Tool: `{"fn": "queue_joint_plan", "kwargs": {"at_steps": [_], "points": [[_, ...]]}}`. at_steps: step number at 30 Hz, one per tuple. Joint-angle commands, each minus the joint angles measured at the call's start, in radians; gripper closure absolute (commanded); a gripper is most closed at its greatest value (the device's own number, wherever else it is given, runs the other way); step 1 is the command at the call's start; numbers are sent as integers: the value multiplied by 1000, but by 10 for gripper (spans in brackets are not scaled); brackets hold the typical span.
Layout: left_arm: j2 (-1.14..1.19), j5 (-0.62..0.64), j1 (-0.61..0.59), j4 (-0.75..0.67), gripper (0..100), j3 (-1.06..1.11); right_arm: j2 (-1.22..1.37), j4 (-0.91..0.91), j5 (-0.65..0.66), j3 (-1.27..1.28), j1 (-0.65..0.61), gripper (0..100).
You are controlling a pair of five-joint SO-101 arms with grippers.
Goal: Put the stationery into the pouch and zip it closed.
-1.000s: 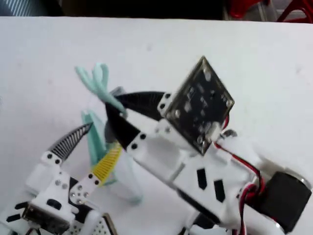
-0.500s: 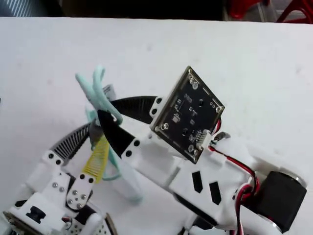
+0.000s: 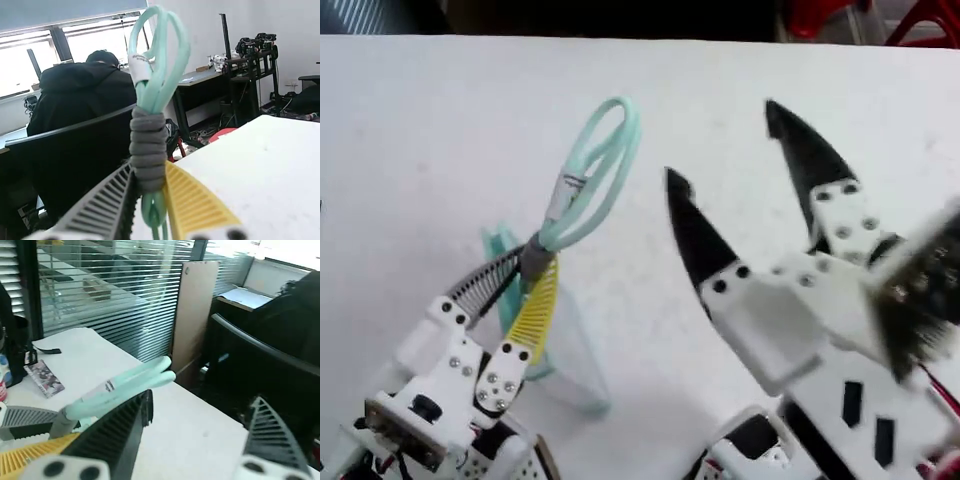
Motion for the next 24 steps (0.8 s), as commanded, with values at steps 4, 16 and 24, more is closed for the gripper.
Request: {"fn": "queue_joint_plan", "kwargs": {"at_steps": [4,16,24], "points": [[10,14,8,-112,979,-6,-174,19,8,379,-51,844],[12,12,-73,-167,979,2,-768,-117,180,1171,-412,981],[12,12,-71,-198,979,55,-789,-386,210,1444,-539,978]]}}
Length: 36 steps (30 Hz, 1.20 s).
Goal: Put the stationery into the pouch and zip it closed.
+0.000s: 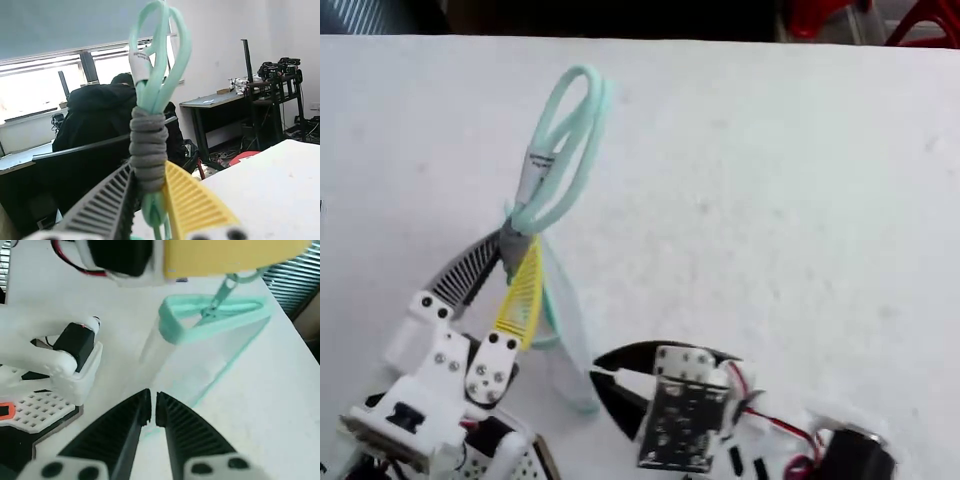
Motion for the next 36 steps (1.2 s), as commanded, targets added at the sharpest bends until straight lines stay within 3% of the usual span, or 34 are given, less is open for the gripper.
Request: {"fn": "queue_joint_plan", "kwargs": {"at_steps": [1,7,13,17,22,30,36], "points": [[10,8,-10,-75,979,51,-7,-102,9,38,-16,975],[4,8,-12,-78,979,52,-31,-97,2,-48,-18,759],[5,8,-7,-75,979,31,-31,-62,11,-118,-67,886],[8,8,-7,-75,979,37,-25,-58,11,-118,-168,857],[8,8,-5,-77,979,34,12,-74,87,-98,-170,888],[8,8,-5,-71,979,37,59,-196,80,-84,-170,848],[8,5,-12,-72,979,37,133,-186,146,-64,-145,924]]}}
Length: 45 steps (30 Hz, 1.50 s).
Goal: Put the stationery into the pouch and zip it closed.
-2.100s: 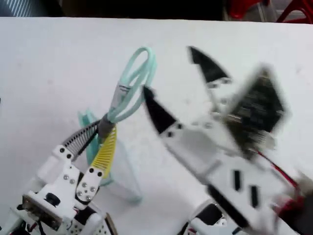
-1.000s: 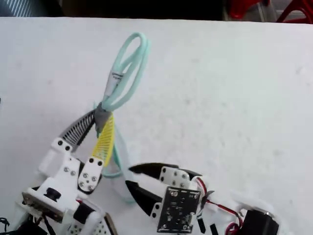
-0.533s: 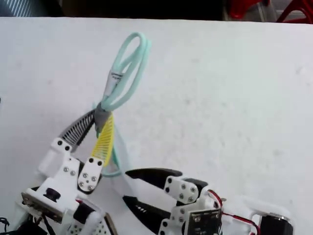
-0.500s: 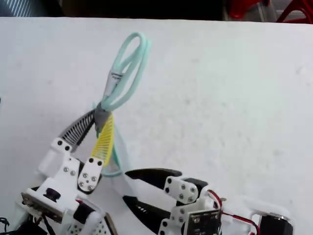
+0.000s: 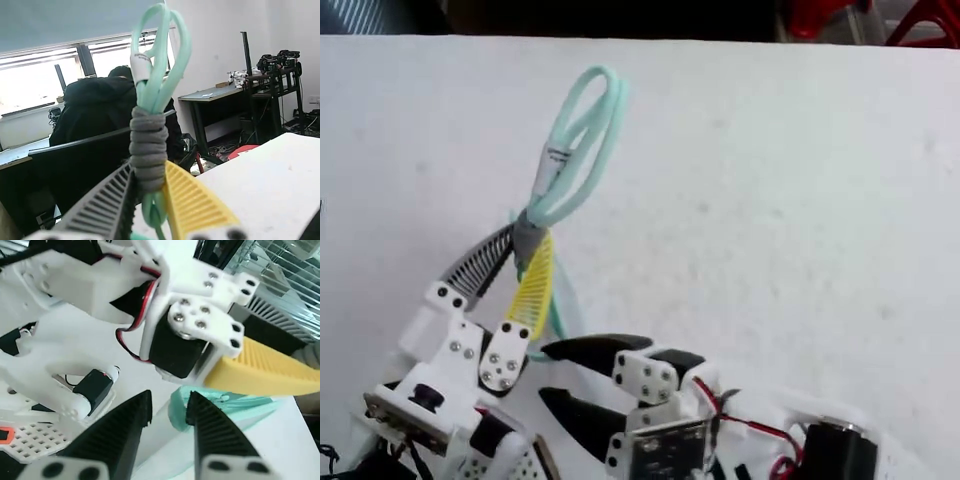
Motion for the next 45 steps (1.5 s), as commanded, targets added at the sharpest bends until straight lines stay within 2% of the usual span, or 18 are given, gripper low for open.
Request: {"fn": "queue_joint_plan", "kwargs": {"at_steps": [1,4,9,13,20,24,28,34,38,41,45], "points": [[8,6,-12,-28,979,-32,22,-2,35,-3,4,940],[8,6,-10,-28,979,-32,25,2,41,5,8,968],[8,8,-7,-28,979,-32,28,-5,187,120,62,971],[8,6,-7,-28,979,-32,21,-2,192,137,76,970],[8,8,-5,-28,979,-37,30,-5,192,132,77,853],[4,9,-4,-26,979,-43,30,-21,198,135,79,975],[4,9,15,-8,979,-61,31,-42,198,140,79,981],[4,9,145,158,979,-209,31,-70,198,173,82,981],[8,9,200,273,979,-330,31,-180,198,265,157,981],[8,9,217,347,979,-348,31,-232,198,293,208,981],[8,9,259,423,979,-350,31,-249,198,296,211,981]]}}
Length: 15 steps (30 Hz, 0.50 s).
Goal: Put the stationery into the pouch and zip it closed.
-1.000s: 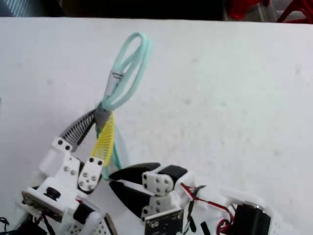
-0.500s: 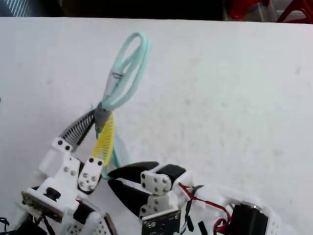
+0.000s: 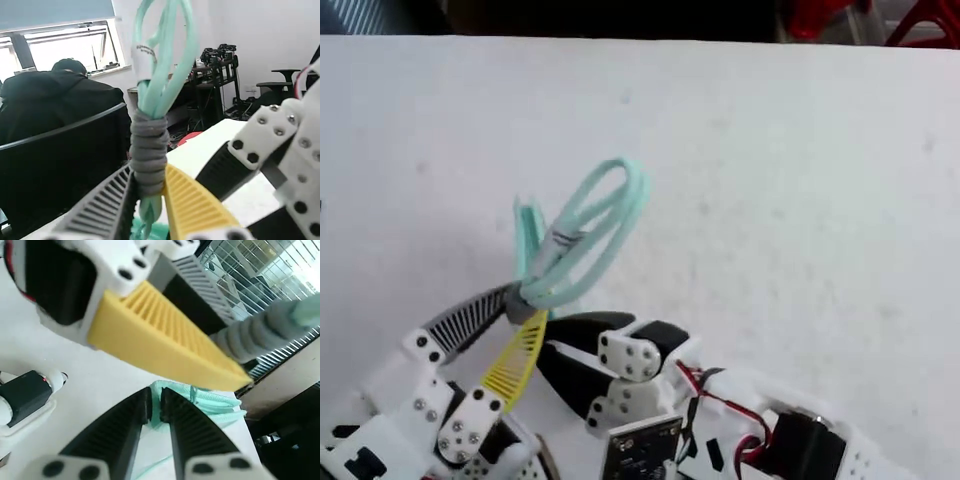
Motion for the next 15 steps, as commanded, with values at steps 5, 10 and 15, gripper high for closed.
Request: {"fn": "queue_joint_plan", "kwargs": {"at_steps": [5,10,15], "points": [[8,8,88,78,979,-68,28,-54,11,84,79,981],[5,8,114,163,979,-130,31,-180,12,169,143,981],[8,8,160,262,979,-256,134,-239,12,167,151,981]]}}
